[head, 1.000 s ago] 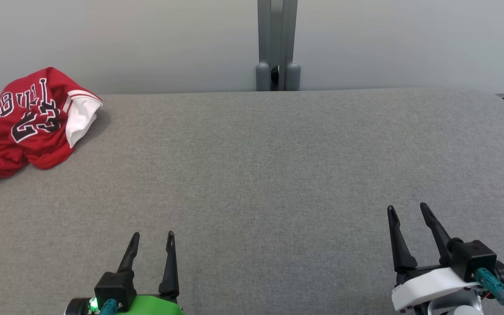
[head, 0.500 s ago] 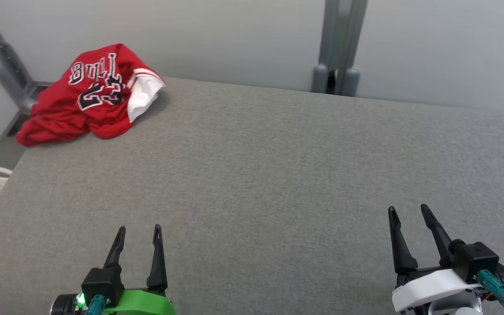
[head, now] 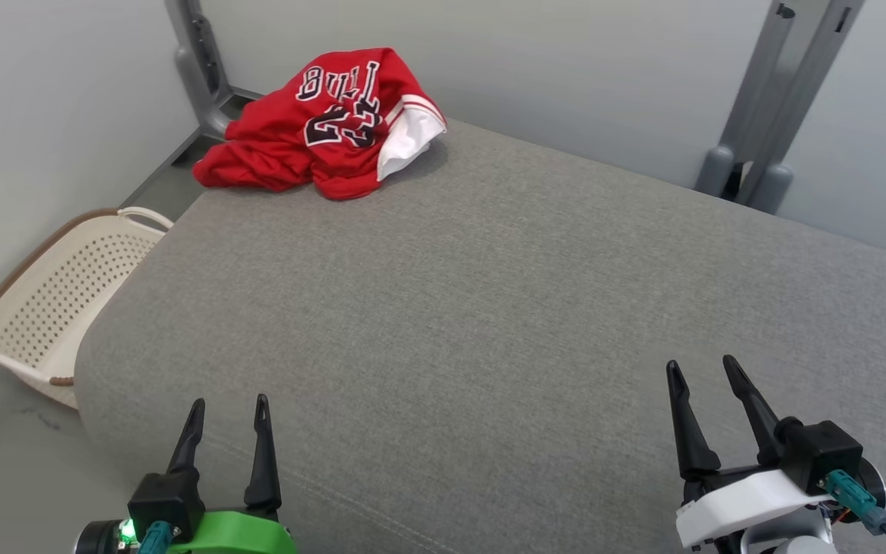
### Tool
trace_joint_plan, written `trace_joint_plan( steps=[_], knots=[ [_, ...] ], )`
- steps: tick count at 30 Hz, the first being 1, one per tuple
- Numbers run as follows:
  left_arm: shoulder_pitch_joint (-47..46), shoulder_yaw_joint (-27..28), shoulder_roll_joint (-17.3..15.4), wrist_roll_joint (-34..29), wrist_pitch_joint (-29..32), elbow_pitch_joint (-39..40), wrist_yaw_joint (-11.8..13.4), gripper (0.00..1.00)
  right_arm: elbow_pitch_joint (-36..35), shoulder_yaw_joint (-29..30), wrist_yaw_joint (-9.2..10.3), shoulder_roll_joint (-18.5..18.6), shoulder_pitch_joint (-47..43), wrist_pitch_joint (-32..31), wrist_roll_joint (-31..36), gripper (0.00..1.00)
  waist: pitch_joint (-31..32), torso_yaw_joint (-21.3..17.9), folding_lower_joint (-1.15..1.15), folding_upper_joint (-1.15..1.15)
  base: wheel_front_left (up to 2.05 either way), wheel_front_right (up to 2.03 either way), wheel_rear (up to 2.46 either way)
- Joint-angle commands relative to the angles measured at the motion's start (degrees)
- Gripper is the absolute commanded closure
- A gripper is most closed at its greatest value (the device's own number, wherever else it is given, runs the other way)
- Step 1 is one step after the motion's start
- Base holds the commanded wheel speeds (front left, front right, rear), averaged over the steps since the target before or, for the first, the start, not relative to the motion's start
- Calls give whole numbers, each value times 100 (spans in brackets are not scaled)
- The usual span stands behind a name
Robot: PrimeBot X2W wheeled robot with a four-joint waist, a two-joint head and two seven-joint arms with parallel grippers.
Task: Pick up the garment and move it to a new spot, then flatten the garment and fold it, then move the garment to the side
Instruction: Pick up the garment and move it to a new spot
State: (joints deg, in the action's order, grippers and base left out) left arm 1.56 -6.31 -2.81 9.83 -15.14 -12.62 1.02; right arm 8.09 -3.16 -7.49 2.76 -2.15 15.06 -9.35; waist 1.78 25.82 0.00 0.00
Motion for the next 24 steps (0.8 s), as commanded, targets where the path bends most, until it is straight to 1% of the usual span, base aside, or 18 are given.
trace_joint_plan(
  steps=[1, 12, 15, 18, 20, 22, 24],
  knots=[
    [35, 22, -20, -22, -2, 21, -2, 0, 14, -15, 0, 22, 34, 18, 6, 0, 2, 225, 0, 0, 0, 0, 0],
    [90, 23, -16, 91, -2, 99, 67, 0, -49, -60, 0, 23, 27, 18, 87, 0, -167, 226, 0, 0, 0, 0, 0],
    [58, 47, -17, 184, -2, 166, 95, 0, -93, -45, 0, 22, 38, 18, 125, 0, -302, 176, 0, 0, 0, 0, 0],
    [-180, 172, -17, 273, -2, 294, 71, 0, -181, -50, 0, 24, 161, 18, 220, 0, -550, 62, 0, 0, 0, 0, 0],
    [-418, 334, -83, 255, -3, 454, 14, 0, -261, -38, 0, 26, 272, 18, 304, 0, -767, -54, 0, 0, 0, 0, 0],
    [-767, 576, -216, 270, -2, 706, -83, 0, -350, -28, 0, 26, 436, 18, 414, 0, -1019, -202, 0, 0, 0, 0, 0],
    [-1153, 779, -442, 216, 1, 877, -182, 0, -393, -7, 0, 25, 617, 18, 541, 0, -1268, -368, 0, 0, 0, 0, 0]
  ],
)
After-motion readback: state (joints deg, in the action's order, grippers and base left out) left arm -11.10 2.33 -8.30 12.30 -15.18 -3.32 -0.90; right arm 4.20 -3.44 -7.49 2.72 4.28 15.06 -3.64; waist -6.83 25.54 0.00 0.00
